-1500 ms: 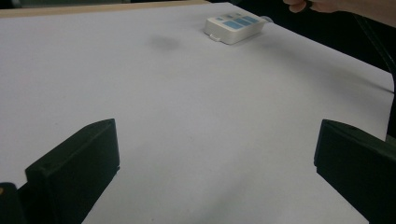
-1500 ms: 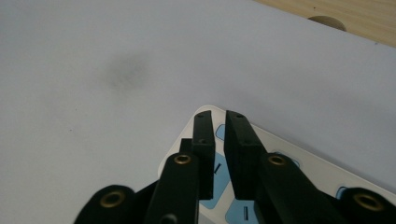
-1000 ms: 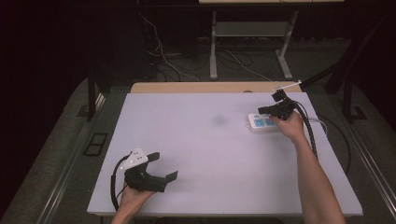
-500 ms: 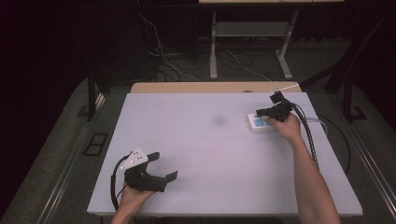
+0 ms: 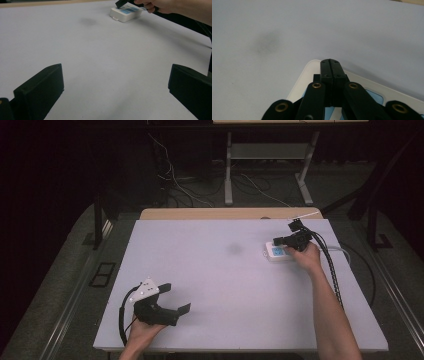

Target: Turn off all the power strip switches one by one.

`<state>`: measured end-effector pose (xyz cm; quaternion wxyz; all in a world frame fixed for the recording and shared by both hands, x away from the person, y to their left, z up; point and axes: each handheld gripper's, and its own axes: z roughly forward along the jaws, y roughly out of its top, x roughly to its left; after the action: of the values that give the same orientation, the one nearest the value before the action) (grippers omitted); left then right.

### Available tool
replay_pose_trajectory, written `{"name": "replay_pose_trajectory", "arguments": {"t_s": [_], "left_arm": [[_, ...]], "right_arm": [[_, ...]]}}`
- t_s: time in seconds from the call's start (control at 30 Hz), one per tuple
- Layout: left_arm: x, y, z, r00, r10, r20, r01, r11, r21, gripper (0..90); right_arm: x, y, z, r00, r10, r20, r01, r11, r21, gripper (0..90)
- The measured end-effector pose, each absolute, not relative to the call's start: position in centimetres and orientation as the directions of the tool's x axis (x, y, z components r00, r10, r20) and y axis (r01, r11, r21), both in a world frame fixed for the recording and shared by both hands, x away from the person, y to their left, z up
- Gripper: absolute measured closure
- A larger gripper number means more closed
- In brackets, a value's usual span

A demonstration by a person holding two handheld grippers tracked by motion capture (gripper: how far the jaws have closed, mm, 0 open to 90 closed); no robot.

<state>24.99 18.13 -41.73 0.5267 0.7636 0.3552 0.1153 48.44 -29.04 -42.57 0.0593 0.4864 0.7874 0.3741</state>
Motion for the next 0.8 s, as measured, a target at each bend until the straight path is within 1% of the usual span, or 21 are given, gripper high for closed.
{"name": "replay_pose_trajectory", "arguments": {"t_s": [0.17,0.3,0.47,0.6,0.77,0.8], "left_arm": [[25.00,18.16,-41.71,0.721,0.665,-0.197,0.421,-0.193,0.886,0.0],[24.99,18.31,-41.66,0.717,0.669,-0.197,0.419,-0.187,0.889,0.0],[24.88,18.41,-41.63,0.714,0.671,-0.197,0.418,-0.183,0.890,0.0],[24.98,18.35,-41.68,0.717,0.669,-0.196,0.420,-0.190,0.888,0.0],[25.11,18.33,-41.74,0.717,0.668,-0.199,0.423,-0.191,0.886,0.0],[25.14,18.35,-41.74,0.717,0.669,-0.198,0.422,-0.191,0.886,0.0]], "right_arm": [[48.03,-29.02,-42.79,-0.521,0.812,0.263,0.707,0.238,0.666,90.0],[47.83,-29.29,-43.16,-0.496,0.814,0.302,0.715,0.185,0.674,90.0],[47.74,-29.14,-43.20,-0.494,0.819,0.293,0.714,0.188,0.675,90.0],[47.71,-28.75,-42.92,-0.504,0.826,0.252,0.704,0.224,0.674,90.0],[47.73,-28.88,-42.88,-0.505,0.824,0.258,0.704,0.220,0.675,90.0],[47.63,-28.90,-42.62,-0.503,0.825,0.257,0.693,0.207,0.691,90.0]]}}
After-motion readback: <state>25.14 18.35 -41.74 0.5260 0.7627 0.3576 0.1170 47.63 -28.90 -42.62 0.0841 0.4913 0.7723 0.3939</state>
